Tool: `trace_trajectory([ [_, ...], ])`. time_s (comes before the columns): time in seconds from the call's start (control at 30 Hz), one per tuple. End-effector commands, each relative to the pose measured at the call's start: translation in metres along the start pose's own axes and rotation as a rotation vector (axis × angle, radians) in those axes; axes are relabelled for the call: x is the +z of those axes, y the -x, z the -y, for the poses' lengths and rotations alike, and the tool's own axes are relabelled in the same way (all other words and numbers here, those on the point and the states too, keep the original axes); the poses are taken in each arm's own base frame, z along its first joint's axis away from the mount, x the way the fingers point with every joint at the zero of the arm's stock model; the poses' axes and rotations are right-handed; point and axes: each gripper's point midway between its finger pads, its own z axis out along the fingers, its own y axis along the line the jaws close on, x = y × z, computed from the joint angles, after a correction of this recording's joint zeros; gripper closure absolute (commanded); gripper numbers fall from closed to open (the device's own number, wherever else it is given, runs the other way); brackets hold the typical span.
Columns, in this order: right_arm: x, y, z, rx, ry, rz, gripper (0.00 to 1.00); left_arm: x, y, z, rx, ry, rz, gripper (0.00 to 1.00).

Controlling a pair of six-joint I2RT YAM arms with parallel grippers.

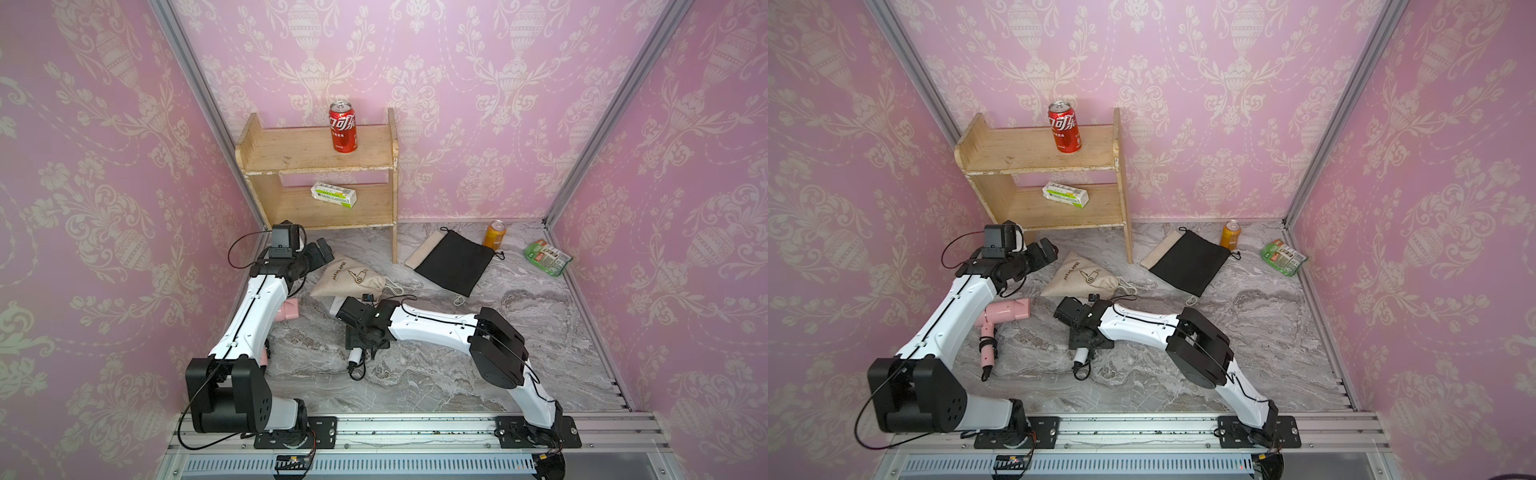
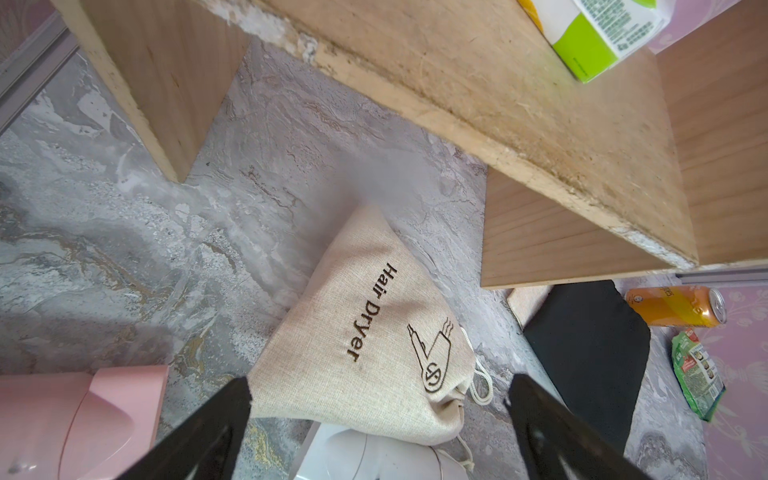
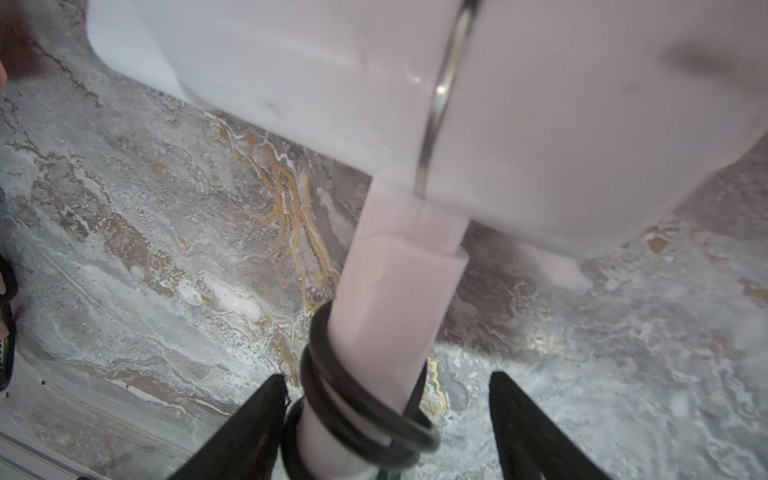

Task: Pack away hair dryers
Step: Pick up the hair dryer from the center of the board.

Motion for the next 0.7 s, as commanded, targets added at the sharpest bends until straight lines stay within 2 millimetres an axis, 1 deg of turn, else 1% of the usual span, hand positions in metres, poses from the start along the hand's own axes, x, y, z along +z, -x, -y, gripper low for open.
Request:
trace_trajectory([
  [0.0, 0.011, -0.007, 0.005, 0.014, -0.014, -0.071, 0.26, 0.003, -0.004, -0.006, -0.025, -0.012, -0.012, 0.01],
  [0.07, 0.014, -0.004, 0.003, 0.012, -0.012, -0.075, 0.31, 0.001, -0.005, -0.012, -0.014, 0.004, -0.009, 0.01],
  [0.1, 0.017, -0.005, 0.001, 0.013, -0.003, -0.089, 0.35, 0.001, -0.004, -0.016, -0.018, 0.003, -0.003, 0.01],
  [0.17, 0.02, -0.007, -0.006, 0.014, 0.024, -0.136, 0.46, -0.005, -0.001, -0.014, -0.031, -0.03, 0.009, 0.01],
  [0.2, 0.018, -0.007, -0.009, -0.005, 0.034, -0.148, 0.51, -0.008, 0.0, -0.013, -0.015, -0.036, 0.025, 0.01],
  [0.27, 0.001, 0.0, -0.011, -0.085, 0.018, -0.113, 0.6, -0.013, 0.001, -0.006, 0.006, -0.077, 0.052, 0.01],
  [0.3, -0.009, 0.004, -0.006, -0.123, -0.01, -0.087, 0.62, -0.014, 0.002, -0.007, 0.013, -0.071, 0.062, 0.01],
  [0.33, -0.017, 0.006, -0.002, -0.142, -0.023, -0.074, 0.67, -0.013, 0.0, -0.009, 0.02, -0.062, 0.061, 0.01],
  [0.4, -0.024, 0.009, 0.009, -0.158, -0.041, -0.062, 0.78, -0.009, -0.002, -0.01, 0.042, -0.053, 0.043, 0.01],
  [0.5, -0.035, 0.01, 0.022, -0.231, -0.07, 0.01, 0.79, -0.002, -0.007, -0.013, 0.024, -0.046, 0.02, 0.01],
  [0.6, -0.042, 0.013, 0.033, -0.327, -0.056, 0.126, 0.79, 0.003, -0.012, -0.005, 0.001, -0.081, -0.015, 0.02],
  [0.67, -0.051, 0.016, 0.039, -0.381, -0.032, 0.205, 0.78, 0.002, -0.014, 0.002, -0.016, -0.107, -0.036, 0.03],
])
